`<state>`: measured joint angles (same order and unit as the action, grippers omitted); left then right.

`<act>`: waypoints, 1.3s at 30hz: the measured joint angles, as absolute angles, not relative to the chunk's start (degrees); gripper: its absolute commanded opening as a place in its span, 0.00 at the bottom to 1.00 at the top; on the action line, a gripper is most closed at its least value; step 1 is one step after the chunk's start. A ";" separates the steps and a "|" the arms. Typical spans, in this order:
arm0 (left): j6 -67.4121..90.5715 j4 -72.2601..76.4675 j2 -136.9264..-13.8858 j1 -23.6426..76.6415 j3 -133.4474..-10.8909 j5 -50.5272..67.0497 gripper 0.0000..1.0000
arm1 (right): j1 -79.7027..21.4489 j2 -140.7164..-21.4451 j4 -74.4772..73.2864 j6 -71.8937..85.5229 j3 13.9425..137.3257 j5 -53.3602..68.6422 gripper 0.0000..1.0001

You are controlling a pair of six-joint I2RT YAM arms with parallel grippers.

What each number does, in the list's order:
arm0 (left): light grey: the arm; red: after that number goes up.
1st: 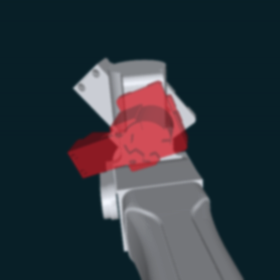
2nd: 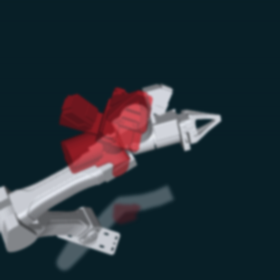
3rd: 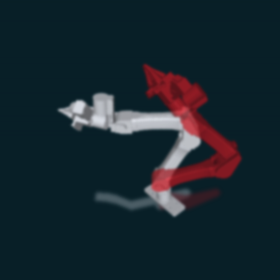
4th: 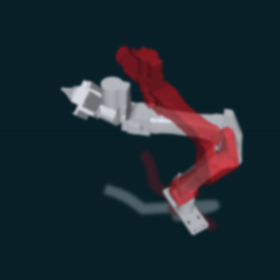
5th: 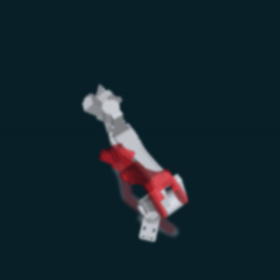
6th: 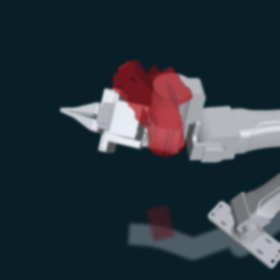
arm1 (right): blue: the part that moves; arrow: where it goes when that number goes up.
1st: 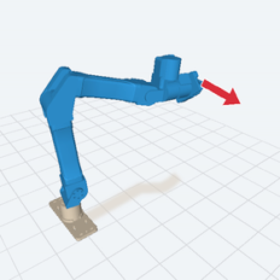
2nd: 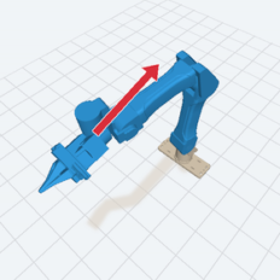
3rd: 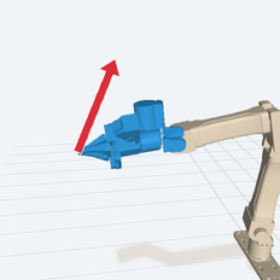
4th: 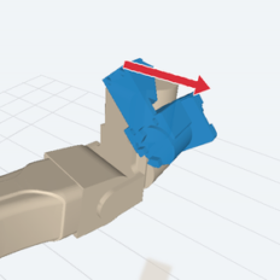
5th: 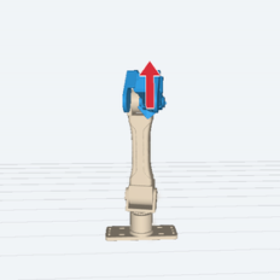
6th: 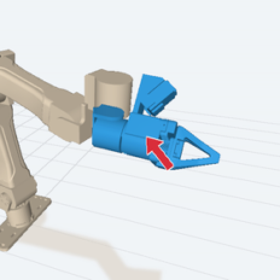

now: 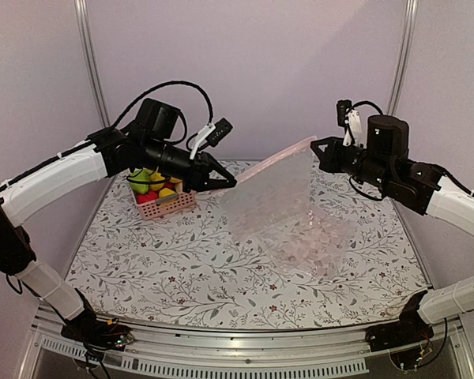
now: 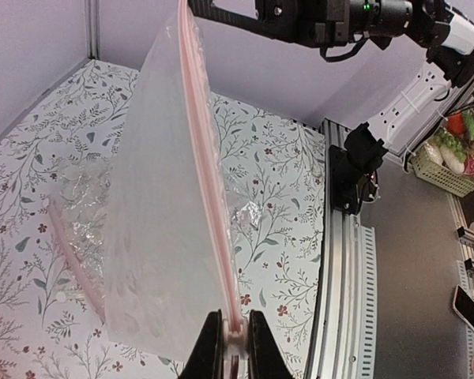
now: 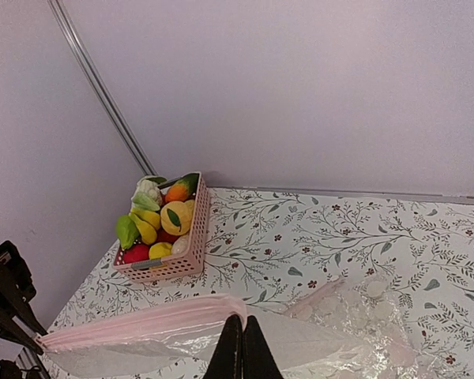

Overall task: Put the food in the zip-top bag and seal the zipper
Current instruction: Unzip the zipper of the food storage bag.

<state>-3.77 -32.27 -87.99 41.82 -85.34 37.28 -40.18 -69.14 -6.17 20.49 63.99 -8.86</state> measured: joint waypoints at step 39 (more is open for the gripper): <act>-4.54 -32.71 -87.99 41.82 -85.45 36.82 0.00 | -38.26 -65.95 -7.05 19.92 63.13 -10.96 0.00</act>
<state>-4.54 -32.71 -87.99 41.82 -85.45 36.82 -38.26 -65.95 -7.05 19.92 63.13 -10.96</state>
